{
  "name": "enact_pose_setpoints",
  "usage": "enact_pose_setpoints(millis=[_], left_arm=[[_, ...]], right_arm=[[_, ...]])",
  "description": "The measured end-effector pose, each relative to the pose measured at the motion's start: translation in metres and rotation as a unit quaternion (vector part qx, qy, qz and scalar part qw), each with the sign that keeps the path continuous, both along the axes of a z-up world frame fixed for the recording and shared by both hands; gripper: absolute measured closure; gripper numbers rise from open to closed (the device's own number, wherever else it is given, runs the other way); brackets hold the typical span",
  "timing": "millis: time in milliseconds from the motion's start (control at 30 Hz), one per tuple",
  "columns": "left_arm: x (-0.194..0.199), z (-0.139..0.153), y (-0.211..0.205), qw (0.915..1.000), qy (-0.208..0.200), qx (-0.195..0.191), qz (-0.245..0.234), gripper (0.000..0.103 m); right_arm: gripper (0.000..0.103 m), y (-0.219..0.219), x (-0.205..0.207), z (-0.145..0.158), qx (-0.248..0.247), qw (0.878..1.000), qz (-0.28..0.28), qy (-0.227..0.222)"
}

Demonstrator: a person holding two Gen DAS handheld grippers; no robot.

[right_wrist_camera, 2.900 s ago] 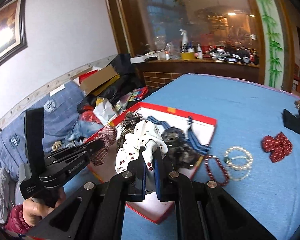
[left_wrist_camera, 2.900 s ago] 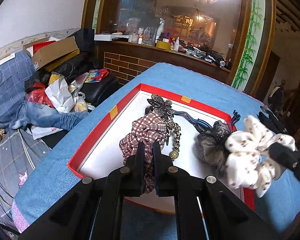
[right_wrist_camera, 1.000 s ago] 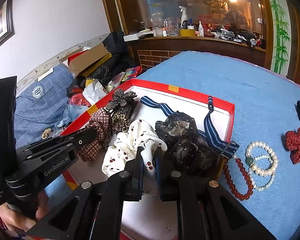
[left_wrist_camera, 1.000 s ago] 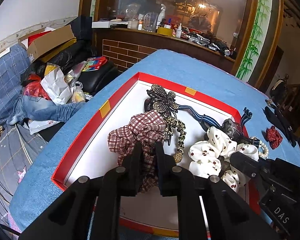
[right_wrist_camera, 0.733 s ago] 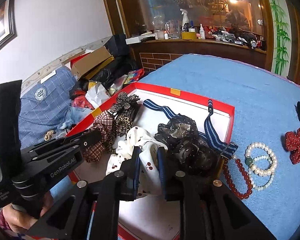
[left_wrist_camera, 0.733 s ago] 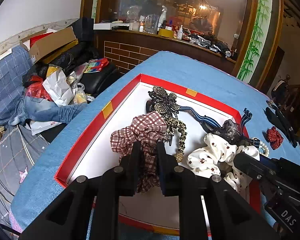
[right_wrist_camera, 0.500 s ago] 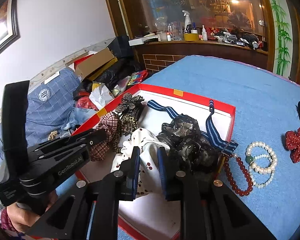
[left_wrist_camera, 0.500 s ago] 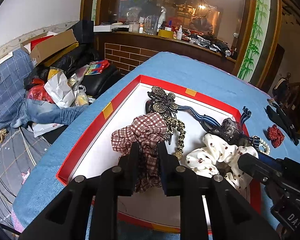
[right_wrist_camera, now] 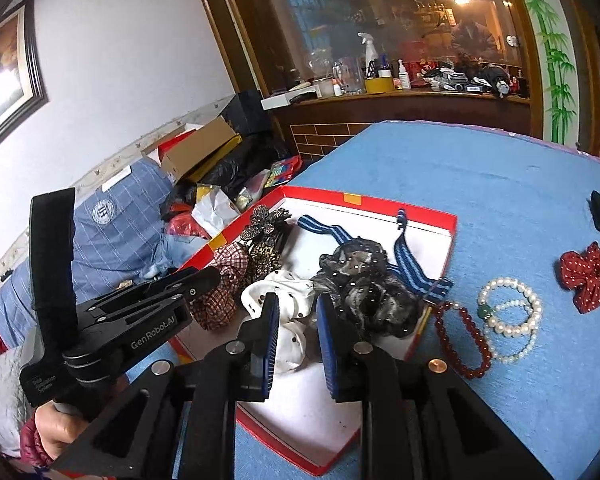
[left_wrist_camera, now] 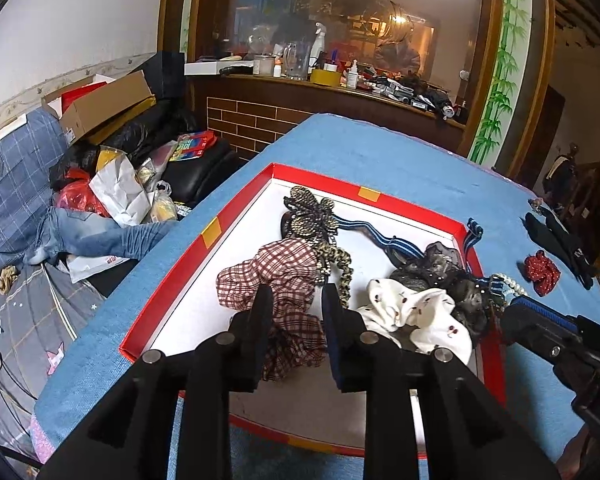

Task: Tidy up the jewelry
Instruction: 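Move the right tool to the pearl bracelet and grasp it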

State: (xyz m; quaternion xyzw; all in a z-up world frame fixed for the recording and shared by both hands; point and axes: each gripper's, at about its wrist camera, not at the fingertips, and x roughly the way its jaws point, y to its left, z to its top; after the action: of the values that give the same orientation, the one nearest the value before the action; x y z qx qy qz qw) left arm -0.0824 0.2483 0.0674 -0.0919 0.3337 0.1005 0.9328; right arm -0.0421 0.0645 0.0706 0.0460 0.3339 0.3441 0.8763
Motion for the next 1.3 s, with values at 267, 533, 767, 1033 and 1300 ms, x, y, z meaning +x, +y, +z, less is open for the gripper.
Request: enact_pose_setpoints(millis=[267, 533, 767, 1033, 1300], left_arm=[[-0.007, 0.018, -0.018, 0.9996, -0.019, 0.012, -0.017, 0.072], [-0.009, 0.033, -0.052, 0.9973, -0.028, 0.02, -0.065, 0.072], [0.0, 0.033, -0.093, 0.9917, -0.014, 0.006, -0.128, 0.072], [0.001, 0.025, -0.116, 0.9878, -0.008, 0.008, -0.156, 0.072], [0.004, 0.022, -0.127, 0.9848, -0.001, 0.007, -0.173, 0.072]], right_arm=[[0.081, -0.048, 0.003, 0.013, 0.028, 0.999, -0.027, -0.005], [0.082, -0.125, 0.031, 0.01, 0.028, 0.993, -0.115, 0.006], [0.082, -0.176, 0.052, -0.007, 0.026, 0.986, -0.161, 0.046], [0.082, -0.158, 0.072, -0.03, 0.014, 0.986, -0.123, 0.109], [0.082, -0.126, 0.111, -0.056, -0.06, 0.98, -0.11, 0.153]])
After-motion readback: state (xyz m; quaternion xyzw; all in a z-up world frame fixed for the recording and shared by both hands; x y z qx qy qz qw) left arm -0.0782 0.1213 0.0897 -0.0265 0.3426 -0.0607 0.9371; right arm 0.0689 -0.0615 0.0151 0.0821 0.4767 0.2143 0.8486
